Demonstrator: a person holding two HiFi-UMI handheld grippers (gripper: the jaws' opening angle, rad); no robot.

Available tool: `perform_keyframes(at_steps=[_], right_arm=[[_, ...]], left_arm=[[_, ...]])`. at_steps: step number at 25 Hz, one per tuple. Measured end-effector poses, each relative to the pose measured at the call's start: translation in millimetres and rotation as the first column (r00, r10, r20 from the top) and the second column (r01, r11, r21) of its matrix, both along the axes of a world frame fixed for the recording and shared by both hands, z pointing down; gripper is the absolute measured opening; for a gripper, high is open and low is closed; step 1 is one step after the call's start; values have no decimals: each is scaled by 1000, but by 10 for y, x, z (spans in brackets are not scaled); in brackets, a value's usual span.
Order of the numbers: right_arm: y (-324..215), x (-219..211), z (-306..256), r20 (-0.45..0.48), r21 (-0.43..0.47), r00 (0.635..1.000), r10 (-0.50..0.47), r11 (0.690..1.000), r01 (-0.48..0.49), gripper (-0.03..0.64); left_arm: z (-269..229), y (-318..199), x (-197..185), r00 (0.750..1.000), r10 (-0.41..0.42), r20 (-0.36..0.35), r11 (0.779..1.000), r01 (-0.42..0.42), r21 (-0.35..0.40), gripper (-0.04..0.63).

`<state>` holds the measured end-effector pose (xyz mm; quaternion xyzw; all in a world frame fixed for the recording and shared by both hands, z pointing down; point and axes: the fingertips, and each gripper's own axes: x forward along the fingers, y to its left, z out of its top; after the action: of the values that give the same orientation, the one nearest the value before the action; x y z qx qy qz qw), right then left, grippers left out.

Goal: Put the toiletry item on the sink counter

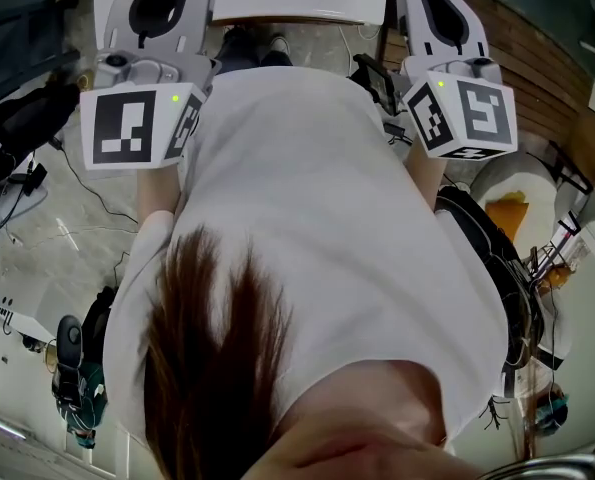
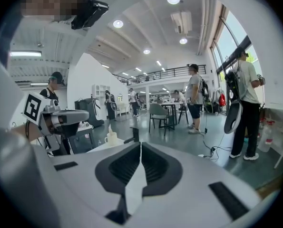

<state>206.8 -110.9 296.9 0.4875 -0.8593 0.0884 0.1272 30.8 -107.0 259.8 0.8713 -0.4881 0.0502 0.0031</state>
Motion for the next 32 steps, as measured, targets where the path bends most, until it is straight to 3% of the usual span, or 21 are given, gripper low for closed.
perform_keyframes(at_steps=[32], right_arm=[[-11, 59, -80, 31, 13, 999, 30, 999, -30, 11]], left_arm=[[-72, -42, -9, 1000, 15, -15, 1000, -14, 20, 9]])
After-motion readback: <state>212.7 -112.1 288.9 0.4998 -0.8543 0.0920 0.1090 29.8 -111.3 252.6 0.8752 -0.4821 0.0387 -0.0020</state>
